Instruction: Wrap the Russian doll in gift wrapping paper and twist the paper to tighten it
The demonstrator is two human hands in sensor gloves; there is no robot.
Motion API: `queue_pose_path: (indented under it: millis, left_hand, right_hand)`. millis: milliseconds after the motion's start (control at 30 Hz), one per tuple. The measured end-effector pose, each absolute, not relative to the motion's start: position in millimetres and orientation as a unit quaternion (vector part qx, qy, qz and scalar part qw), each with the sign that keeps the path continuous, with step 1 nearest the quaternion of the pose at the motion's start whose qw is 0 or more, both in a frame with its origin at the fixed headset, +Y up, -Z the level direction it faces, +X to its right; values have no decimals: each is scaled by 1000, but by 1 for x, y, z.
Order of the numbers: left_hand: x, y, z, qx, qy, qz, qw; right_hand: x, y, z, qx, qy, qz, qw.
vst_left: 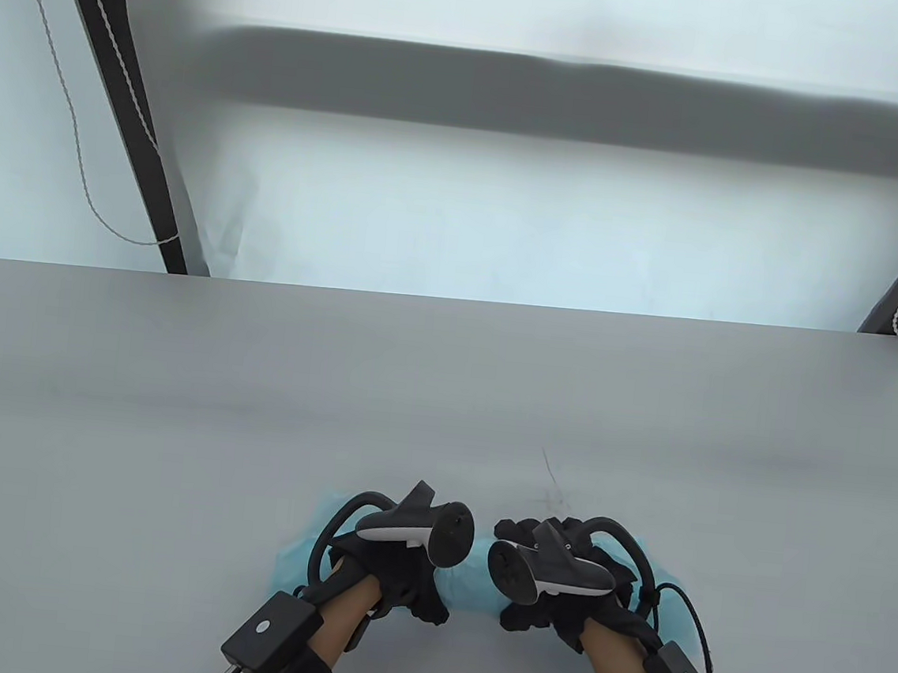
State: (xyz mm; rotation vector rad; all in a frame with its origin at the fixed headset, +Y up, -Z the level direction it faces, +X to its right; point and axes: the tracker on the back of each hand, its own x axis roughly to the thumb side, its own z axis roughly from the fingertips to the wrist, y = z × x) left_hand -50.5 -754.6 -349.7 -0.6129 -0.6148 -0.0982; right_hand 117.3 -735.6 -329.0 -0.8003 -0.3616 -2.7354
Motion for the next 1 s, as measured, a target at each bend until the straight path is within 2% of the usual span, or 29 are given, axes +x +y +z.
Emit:
queue_pose_path:
  millis: [200, 300, 400, 433, 567, 700, 933, 1000]
  left_hand:
    - [-49, -754, -343, -247, -291, -83, 921]
    - [-43, -754, -338, -192, -305, -125, 925]
    - [-36, -753, -334, -98, -307, -165, 932]
    - [-33, -753, -335, -96, -308, -176, 930]
    - [-32, -754, -337, -105, -310, -162, 931]
    - [-35, -755, -341, -145, -300, -135, 933]
    - [-45, -756, -352, -243, -278, -69, 927]
    - [-48, -756, -351, -243, -276, -58, 928]
  right_hand:
    - [123, -735, -337, -248, -174, -949, 83]
    - [129, -736, -342, -229, -218, -948, 47]
    - [137, -738, -346, -214, -253, -943, 15]
    - [139, -739, -347, -213, -259, -942, 2]
    - [142, -741, -345, -222, -262, -939, 0]
    - [135, -735, -334, -257, -161, -951, 53]
    - [127, -738, -330, -274, -99, -949, 118]
    - [127, -739, -330, -273, -100, -950, 111]
